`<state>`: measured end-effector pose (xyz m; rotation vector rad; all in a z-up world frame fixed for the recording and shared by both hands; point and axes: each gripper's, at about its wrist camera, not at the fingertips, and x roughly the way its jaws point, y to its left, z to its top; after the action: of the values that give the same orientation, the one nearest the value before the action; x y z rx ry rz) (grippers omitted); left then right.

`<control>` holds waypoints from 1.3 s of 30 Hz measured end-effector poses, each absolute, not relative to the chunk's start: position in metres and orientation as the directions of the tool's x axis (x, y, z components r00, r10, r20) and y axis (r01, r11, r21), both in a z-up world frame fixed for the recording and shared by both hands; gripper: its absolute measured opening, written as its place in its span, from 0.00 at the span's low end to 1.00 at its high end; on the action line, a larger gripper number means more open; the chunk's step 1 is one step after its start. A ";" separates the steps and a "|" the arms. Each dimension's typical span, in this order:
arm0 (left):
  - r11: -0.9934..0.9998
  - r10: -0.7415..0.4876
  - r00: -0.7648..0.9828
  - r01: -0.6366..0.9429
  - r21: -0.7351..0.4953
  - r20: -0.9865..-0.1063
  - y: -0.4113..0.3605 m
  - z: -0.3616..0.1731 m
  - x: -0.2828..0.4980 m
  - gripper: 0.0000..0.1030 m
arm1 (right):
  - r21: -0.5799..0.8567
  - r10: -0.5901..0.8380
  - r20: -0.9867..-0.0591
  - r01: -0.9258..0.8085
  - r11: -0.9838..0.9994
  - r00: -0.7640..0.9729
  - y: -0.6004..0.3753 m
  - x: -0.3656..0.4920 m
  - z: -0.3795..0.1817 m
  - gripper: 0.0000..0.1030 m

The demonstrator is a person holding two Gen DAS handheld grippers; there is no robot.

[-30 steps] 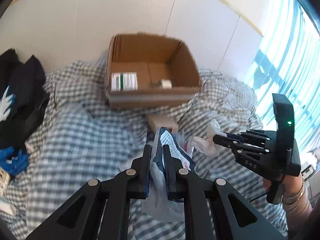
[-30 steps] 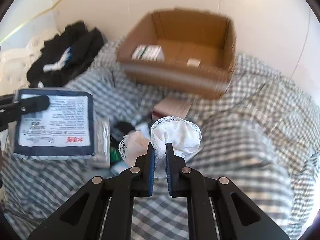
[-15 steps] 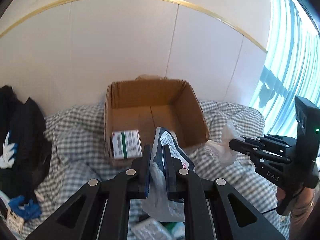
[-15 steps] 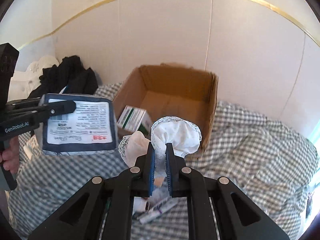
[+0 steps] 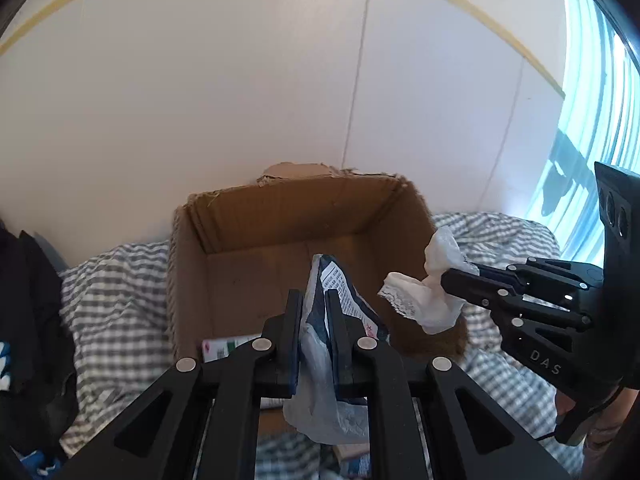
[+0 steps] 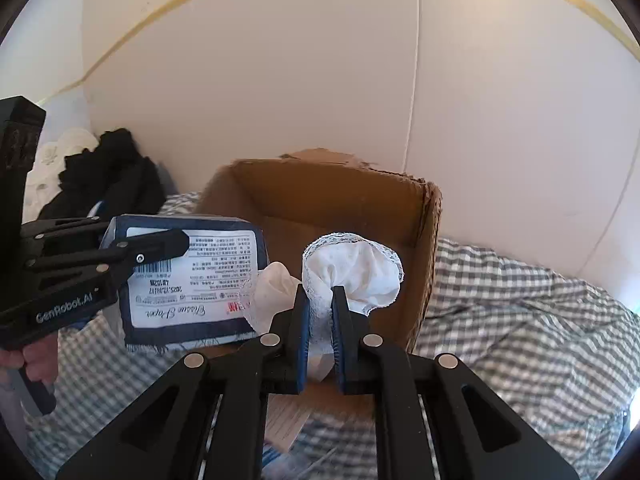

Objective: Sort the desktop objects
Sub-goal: 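Carry sachet and tissue into the box and release both tools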

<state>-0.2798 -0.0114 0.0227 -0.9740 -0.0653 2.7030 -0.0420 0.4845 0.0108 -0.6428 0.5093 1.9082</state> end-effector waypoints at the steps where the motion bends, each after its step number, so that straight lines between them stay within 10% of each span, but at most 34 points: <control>1: -0.964 0.261 -0.735 -0.233 -0.128 -0.626 -0.010 0.020 -0.289 0.11 | 0.071 0.683 -0.645 -0.917 -0.393 -0.342 0.498 -0.042 0.006 0.09; 16: -0.979 0.187 -0.695 -0.193 -0.071 -0.694 0.000 -0.036 -0.382 0.12 | 0.003 0.684 -0.678 -0.932 -0.363 -0.269 0.579 -0.042 -0.036 0.09; 18: -0.981 0.174 -0.698 -0.185 -0.059 -0.695 0.001 -0.037 -0.378 0.18 | 0.023 0.689 -0.668 -0.933 -0.358 -0.281 0.577 -0.037 -0.033 0.17; 22: -0.984 0.158 -0.732 -0.171 -0.045 -0.663 0.000 -0.030 -0.361 0.68 | 0.067 0.704 -0.638 -0.934 -0.352 -0.311 0.566 -0.028 -0.025 0.49; 39: -0.986 0.136 -0.745 -0.163 -0.019 -0.653 0.000 0.017 -0.283 0.78 | 0.100 0.735 -0.603 -0.943 -0.317 -0.311 0.466 -0.006 0.014 0.55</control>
<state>-0.2830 0.0000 0.0165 -1.0409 0.0580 2.7935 -0.0062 0.4659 0.0140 -0.5501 0.5350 1.8489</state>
